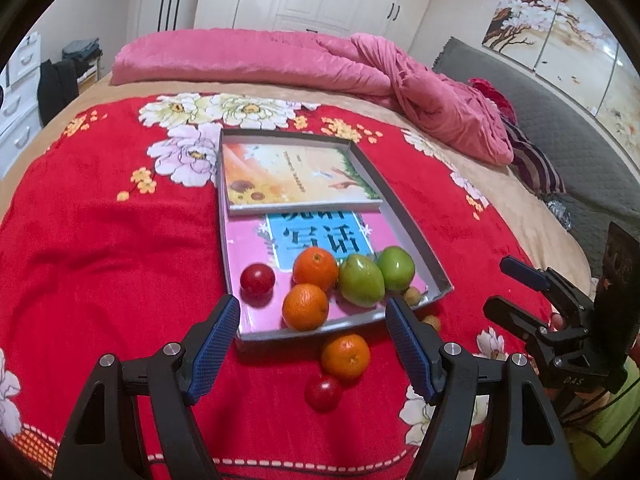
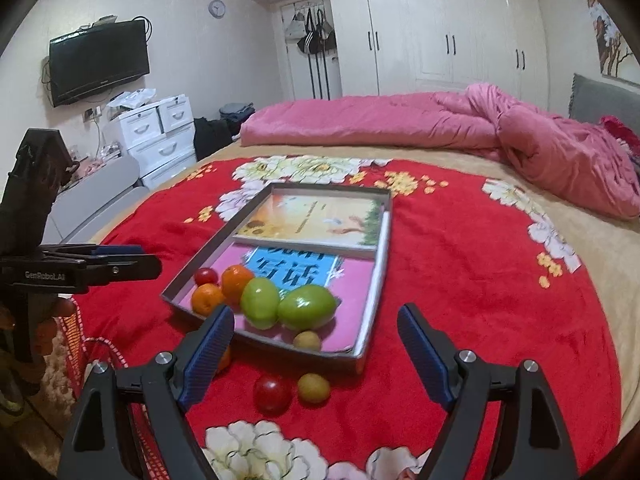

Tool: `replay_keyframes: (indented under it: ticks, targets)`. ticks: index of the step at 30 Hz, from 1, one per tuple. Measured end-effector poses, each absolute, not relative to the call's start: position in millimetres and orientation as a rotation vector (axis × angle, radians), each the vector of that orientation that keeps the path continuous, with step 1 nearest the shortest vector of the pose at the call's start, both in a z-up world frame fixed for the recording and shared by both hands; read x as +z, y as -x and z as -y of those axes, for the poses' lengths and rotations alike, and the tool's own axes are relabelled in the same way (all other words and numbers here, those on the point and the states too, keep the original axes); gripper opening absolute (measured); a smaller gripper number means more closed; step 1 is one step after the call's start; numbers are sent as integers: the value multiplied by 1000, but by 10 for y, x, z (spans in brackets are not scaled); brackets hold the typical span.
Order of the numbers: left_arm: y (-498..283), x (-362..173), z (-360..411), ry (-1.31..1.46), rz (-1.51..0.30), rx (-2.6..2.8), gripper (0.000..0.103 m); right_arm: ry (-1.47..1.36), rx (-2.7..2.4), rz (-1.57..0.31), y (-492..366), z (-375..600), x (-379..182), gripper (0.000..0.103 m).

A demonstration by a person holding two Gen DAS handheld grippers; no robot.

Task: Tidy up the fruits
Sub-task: 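Withdraw both open tools from the tray toward the remaining fruits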

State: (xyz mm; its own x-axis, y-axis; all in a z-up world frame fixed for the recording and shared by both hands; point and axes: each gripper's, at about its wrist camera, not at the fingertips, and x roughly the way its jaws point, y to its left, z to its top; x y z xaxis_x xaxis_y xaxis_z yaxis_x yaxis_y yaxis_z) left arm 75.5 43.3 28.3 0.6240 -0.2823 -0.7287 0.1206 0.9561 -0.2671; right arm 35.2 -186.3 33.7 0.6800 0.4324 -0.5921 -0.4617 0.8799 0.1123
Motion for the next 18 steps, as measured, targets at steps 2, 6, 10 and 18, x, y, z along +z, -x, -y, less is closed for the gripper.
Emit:
replay_keyframes:
  ticks: [2, 6, 10, 18]
  targets:
    - [-733, 251, -426, 199, -882, -237, 77, 46, 518, -670, -318, 1831, 313, 83]
    - [-695, 210, -386, 184, -899, -240, 77, 51, 540, -697, -275, 1769, 279, 83]
    - [-662, 199, -342, 168, -904, -245, 77, 63, 557, -714, -231, 1722, 243, 83]
    - [-613, 148, -261, 153, -932, -259, 77, 59, 579, -759, -196, 1654, 155, 83]
